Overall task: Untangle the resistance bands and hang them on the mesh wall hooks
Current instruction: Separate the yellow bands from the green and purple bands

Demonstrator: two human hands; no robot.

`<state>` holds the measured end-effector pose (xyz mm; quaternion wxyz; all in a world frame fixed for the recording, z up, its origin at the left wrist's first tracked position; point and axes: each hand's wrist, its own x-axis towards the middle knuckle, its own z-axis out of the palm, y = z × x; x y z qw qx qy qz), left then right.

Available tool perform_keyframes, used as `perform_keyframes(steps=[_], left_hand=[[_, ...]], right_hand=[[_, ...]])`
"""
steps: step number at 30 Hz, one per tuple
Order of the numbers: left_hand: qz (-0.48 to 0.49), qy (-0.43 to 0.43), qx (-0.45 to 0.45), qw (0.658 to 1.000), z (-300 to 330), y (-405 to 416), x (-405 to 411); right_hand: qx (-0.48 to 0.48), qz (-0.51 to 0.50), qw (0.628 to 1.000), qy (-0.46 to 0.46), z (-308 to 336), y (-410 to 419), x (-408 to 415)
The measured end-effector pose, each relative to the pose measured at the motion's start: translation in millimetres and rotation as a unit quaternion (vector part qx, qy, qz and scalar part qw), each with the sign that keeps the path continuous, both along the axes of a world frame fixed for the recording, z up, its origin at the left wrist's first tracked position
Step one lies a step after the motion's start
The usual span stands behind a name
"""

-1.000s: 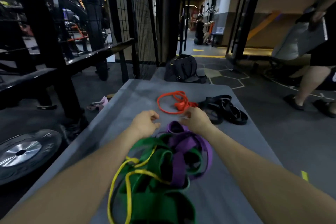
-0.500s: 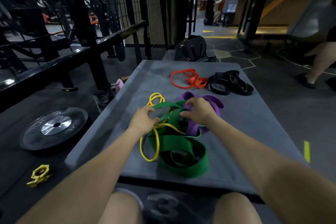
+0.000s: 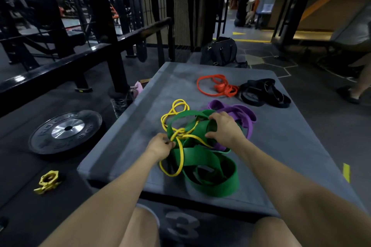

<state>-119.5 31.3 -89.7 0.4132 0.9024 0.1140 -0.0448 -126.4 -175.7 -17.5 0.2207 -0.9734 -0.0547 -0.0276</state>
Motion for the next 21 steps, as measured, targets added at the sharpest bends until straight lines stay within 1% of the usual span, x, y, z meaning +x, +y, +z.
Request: perform_keyframes(steps=[3, 4, 6, 8, 12, 14, 18, 21], left_hand=[[0.013, -0.017, 0.011, 1.000, -1.5, 4.0, 4.4], [0.023, -0.020, -0.014, 0.999, 1.2, 6.1, 4.4], [0.038, -0.025, -0.105, 0.993, 11.0, 7.9, 3.2], [0.040, -0.022, -0.193, 0.980, 26.6, 7.6, 0.1], [0.041, -0.049, -0.289, 0.955, 64.8, 2.9, -1.0], [0.044, -0.060, -0.341, 0.937, 83.1, -3.3, 1.1], [0.036, -0.070, -0.469, 0.880, 116.2, -24.7, 5.8], [0.021, -0.062, -0.519, 0.852, 129.1, -41.4, 9.3]], right_hand=[[0.001, -0.007, 1.000, -0.024, 0.3, -7.1, -0.1], [0.006, -0.012, 0.999, -0.030, 0.8, -9.1, 0.4], [0.022, -0.019, 0.999, -0.031, 2.2, -11.4, 2.0], [0.036, -0.015, 0.999, -0.025, 4.3, -11.1, 2.4], [0.052, 0.012, 0.998, -0.038, 11.1, -8.8, 1.7], [0.070, 0.024, 0.996, -0.049, 15.0, -8.5, 0.8], [0.086, 0.049, 0.994, -0.051, 23.7, -9.4, -1.8], [0.179, 0.094, 0.979, -0.007, 31.6, -4.5, -6.9]])
